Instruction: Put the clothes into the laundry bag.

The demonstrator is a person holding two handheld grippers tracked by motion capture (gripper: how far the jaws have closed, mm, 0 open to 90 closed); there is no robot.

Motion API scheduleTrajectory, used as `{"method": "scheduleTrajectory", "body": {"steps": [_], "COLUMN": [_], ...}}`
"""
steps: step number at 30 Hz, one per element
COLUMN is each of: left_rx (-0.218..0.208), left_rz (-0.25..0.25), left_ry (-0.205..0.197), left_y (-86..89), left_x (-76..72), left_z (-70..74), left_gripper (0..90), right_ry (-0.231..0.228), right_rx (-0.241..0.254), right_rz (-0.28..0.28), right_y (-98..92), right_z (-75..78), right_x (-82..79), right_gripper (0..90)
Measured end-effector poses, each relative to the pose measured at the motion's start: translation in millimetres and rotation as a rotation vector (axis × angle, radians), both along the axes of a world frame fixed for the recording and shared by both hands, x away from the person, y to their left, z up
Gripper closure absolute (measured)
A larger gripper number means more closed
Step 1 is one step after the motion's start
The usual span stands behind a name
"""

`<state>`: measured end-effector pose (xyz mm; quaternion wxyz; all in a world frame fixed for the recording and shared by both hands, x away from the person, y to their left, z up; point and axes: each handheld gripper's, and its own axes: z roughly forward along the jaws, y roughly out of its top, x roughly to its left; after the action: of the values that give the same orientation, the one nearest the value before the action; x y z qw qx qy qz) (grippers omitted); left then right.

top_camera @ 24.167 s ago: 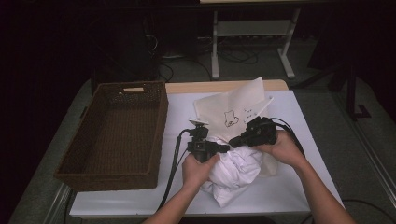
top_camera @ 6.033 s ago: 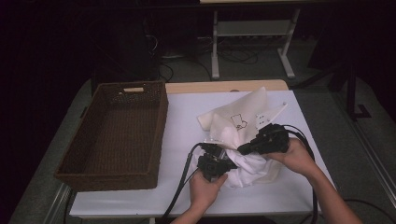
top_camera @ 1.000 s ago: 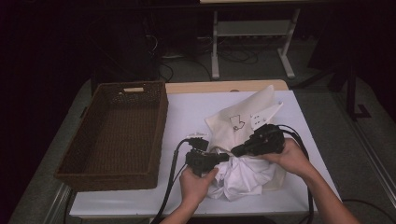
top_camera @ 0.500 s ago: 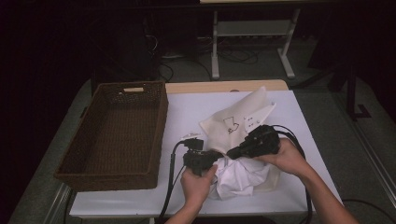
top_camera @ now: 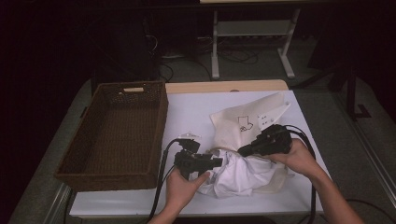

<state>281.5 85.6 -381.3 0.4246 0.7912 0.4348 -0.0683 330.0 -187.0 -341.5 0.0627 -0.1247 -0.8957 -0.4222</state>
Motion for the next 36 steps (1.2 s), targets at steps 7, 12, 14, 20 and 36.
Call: {"method": "scheduleTrajectory", "body": {"steps": [7,12,14,20,36], "left_rx": [-0.077,-0.09,-0.106,-0.06,0.005], "left_rz": [-0.13,-0.132,-0.106,-0.095,-0.173], "left_ry": [0.136,0.099,0.091,0.072,0.179], "left_y": [-16.8,-45.0,-51.6,-57.8,-50.6], "left_x": [0.2,6.5,11.4,13.0,7.1], "left_z": [-25.1,-31.0,-32.1,-28.6,-35.3], "left_gripper": [41.3,52.5,59.0,66.8,27.8], "right_ry": [-0.002,0.001,0.004,-0.009,-0.014], "right_rx": [-0.019,-0.041,-0.053,-0.071,-0.078], "right_rz": [-0.011,-0.001,0.004,-0.012,-0.019], "right_y": [6.7,12.9,14.3,8.6,9.5], "right_z": [-2.5,-4.4,-5.2,-5.0,-6.2], "right_x": [3.3,2.7,2.3,1.8,4.1], "right_gripper": [89.1,89.1,89.1,89.1,89.1]}}
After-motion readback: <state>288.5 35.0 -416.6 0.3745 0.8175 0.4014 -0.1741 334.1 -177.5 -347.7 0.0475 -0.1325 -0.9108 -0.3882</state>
